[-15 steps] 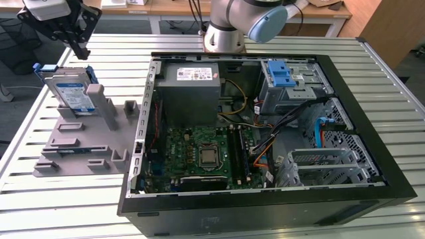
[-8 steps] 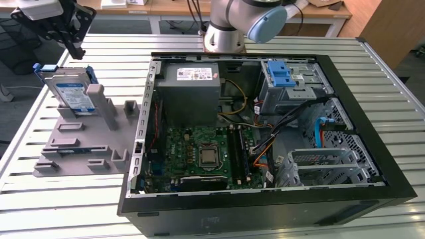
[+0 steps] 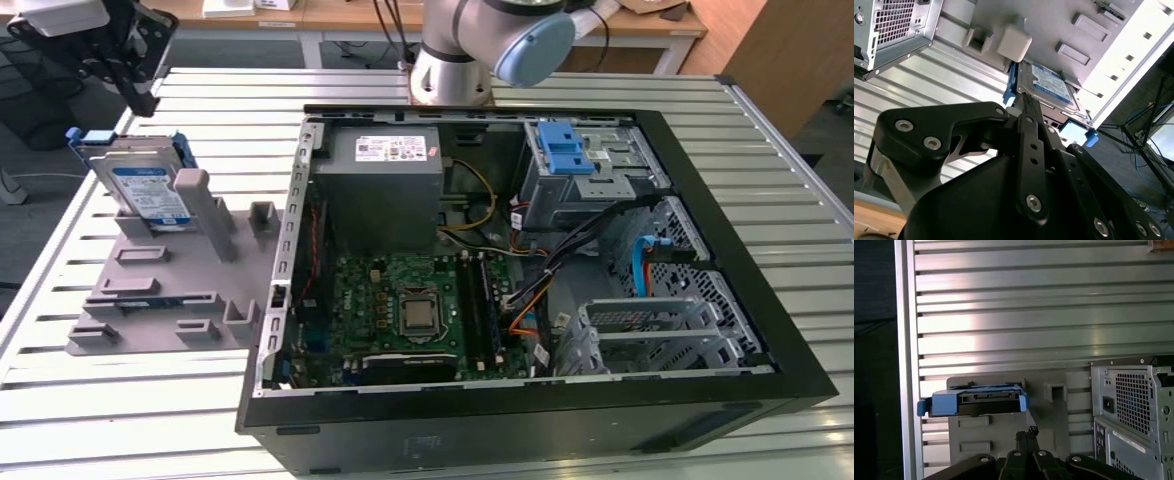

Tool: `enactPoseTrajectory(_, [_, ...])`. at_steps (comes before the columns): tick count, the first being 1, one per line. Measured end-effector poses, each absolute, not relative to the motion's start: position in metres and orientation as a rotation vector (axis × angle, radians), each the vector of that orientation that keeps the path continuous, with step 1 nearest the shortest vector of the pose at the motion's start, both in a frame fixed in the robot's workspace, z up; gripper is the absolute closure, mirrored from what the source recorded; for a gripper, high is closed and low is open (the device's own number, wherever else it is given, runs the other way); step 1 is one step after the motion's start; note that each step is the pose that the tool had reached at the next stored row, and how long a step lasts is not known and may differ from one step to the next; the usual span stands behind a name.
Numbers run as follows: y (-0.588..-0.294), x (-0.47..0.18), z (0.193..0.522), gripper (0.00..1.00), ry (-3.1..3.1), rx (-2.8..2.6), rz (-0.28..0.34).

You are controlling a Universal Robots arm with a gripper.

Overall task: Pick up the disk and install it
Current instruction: 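Reach for the disk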

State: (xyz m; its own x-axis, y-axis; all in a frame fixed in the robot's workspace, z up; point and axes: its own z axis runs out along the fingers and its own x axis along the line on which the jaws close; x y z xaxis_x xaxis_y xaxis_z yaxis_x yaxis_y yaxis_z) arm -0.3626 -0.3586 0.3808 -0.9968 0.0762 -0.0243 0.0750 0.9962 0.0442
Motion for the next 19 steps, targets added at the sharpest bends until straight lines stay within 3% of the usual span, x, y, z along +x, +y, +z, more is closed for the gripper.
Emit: enactPoseTrajectory(19, [-0.353, -0.418, 0.379, 0.89, 3.112, 0.118, 0.068])
